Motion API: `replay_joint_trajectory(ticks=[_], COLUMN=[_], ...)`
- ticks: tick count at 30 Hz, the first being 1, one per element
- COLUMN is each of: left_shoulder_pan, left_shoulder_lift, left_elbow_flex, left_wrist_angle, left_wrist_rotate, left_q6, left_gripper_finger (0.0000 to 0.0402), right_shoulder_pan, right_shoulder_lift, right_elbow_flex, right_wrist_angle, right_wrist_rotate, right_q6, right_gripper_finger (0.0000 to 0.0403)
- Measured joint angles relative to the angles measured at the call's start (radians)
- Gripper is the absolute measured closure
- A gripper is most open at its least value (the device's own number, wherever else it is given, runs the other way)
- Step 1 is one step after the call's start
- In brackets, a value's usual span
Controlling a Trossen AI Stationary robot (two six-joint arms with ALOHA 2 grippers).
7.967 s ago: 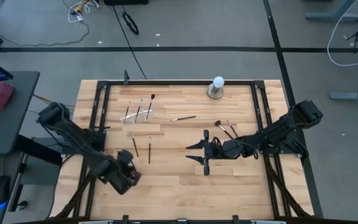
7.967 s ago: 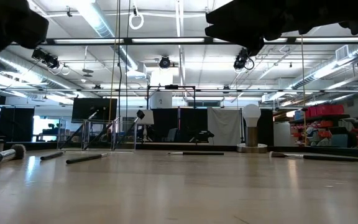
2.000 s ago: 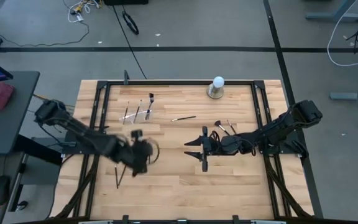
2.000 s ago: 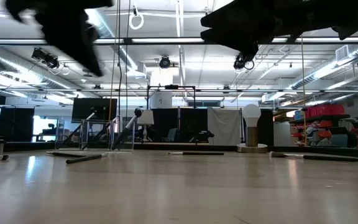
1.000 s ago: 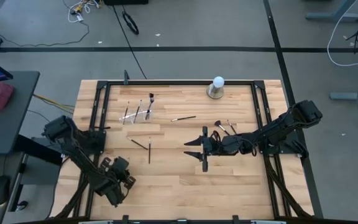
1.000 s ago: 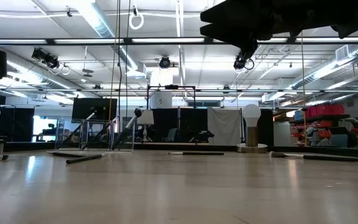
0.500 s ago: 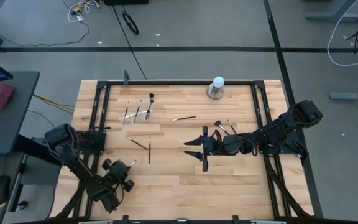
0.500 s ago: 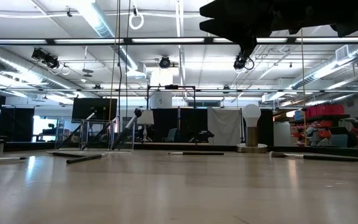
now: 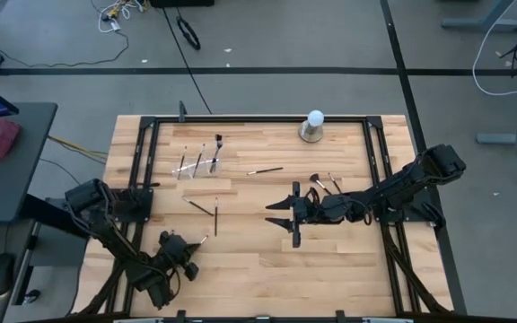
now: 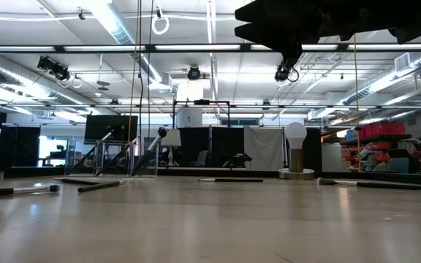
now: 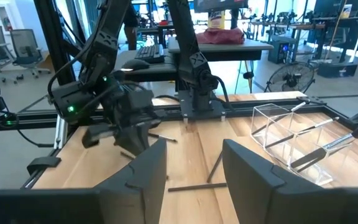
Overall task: Put items in baskets/containers
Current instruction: Put the black eyeshadow brush into the left section of the transparent organizer
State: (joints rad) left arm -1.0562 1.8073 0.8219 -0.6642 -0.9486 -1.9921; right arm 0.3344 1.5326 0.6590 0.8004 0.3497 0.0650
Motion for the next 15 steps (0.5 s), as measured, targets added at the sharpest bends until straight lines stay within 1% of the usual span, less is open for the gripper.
replay_joint_trajectory(ticks=[2,4,8,10,12,15], left_shoulder_pan=[0.006,0.017,0.043,0.044,0.043,0.037], left_shoulder_lift=[-0.022,-0.042,-0.071,-0.072,-0.072,-0.072], left_elbow_flex=[0.001,0.001,0.002,0.001,0.002,0.002], left_wrist_angle=[0.0,-0.011,-0.002,0.036,0.094,0.174], left_wrist_rotate=[-0.068,-0.097,-0.062,-0.058,-0.025,0.006], left_q6=[0.035,0.071,0.153,0.215,0.3,0.436], left_gripper_finger=[0.04,0.0399,0.0399,0.0391,0.0371,0.0318], right_shoulder_pan=[0.0,0.0,0.0,0.0,0.0,0.0], right_shoulder_lift=[0.0,0.0,0.0,0.0,0.0,0.0], right_elbow_flex=[0.0,0.0,0.0,0.0,0.0,0.0], right_wrist_angle=[-0.001,-0.001,-0.011,-0.011,-0.018,-0.018], right_wrist_rotate=[0.0,-0.001,-0.001,-0.001,-0.001,-0.001], right_q6=[0.0,0.002,0.01,0.01,0.01,0.009], right_gripper_finger=[0.0245,0.0245,0.0245,0.0245,0.0245,0.0245])
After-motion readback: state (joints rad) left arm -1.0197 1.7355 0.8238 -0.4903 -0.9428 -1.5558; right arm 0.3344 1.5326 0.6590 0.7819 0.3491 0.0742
